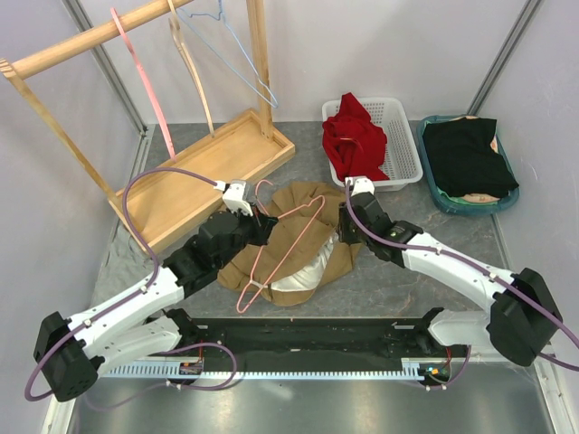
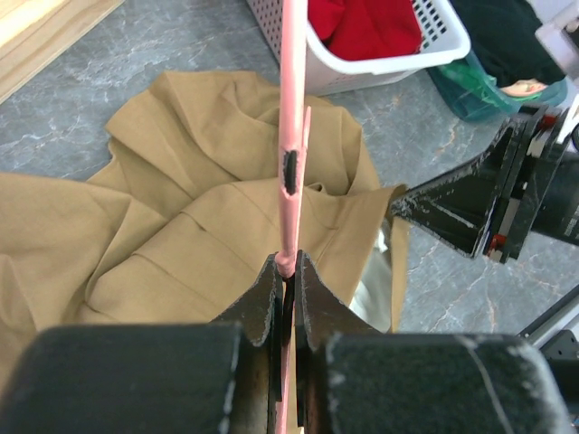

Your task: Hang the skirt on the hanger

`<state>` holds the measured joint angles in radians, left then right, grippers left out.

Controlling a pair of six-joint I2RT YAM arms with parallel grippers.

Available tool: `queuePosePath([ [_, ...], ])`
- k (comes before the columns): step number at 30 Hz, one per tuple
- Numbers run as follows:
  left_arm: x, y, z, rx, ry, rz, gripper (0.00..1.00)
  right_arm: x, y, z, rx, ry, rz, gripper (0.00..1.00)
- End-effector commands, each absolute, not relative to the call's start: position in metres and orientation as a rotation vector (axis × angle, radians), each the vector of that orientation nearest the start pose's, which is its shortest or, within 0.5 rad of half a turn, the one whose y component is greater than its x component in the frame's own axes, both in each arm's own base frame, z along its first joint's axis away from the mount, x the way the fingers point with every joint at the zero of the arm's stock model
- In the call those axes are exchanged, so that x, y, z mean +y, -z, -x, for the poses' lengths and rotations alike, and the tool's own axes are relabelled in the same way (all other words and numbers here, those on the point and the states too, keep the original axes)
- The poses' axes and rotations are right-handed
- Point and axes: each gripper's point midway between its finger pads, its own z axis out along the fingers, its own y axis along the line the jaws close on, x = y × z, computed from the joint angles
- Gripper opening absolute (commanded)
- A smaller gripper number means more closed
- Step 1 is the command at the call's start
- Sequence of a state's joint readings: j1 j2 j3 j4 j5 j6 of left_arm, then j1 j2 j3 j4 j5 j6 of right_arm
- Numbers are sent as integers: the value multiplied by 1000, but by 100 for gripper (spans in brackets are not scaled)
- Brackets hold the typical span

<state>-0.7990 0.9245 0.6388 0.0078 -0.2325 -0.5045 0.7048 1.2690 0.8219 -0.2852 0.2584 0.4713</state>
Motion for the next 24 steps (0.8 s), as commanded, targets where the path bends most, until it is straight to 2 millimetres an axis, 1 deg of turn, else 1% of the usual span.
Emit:
queuePosePath([
  [1, -242, -252, -261, 1781, 769, -87, 2, 205, -113, -270, 2319, -335, 211, 33],
  [5, -244, -253, -261, 1783, 775, -91, 2, 209, -108, -265, 2337, -356, 231, 29],
  [7, -245, -252, -261, 1785, 775, -93, 2, 211, -112, -261, 2328, -380, 237, 30],
  [11, -245, -251, -261, 1787, 775, -92, 2, 220, -124, -253, 2290, -424, 257, 34],
  [12, -246, -251, -261, 1788, 774, -93, 2, 225, -129, -249, 2275, -434, 277, 34],
  [14, -246, -250, -261, 1790, 773, -90, 2, 230, -132, -246, 2260, -433, 299, 38],
  [15, -246, -250, -261, 1788, 776, -93, 2, 235, -133, -242, 2252, -430, 329, 39],
  [16, -246, -250, -261, 1790, 776, -93, 2, 237, -132, -240, 2250, -424, 342, 42],
  [17, -246, -250, -260, 1789, 778, -94, 2, 237, -133, -242, 2245, -406, 334, 42],
  [21, -247, -250, -261, 1790, 777, -94, 2, 241, -120, -235, 2275, -372, 352, 44],
  [24, -247, -250, -260, 1790, 778, -95, 2, 237, -108, -235, 2303, -318, 329, 43],
])
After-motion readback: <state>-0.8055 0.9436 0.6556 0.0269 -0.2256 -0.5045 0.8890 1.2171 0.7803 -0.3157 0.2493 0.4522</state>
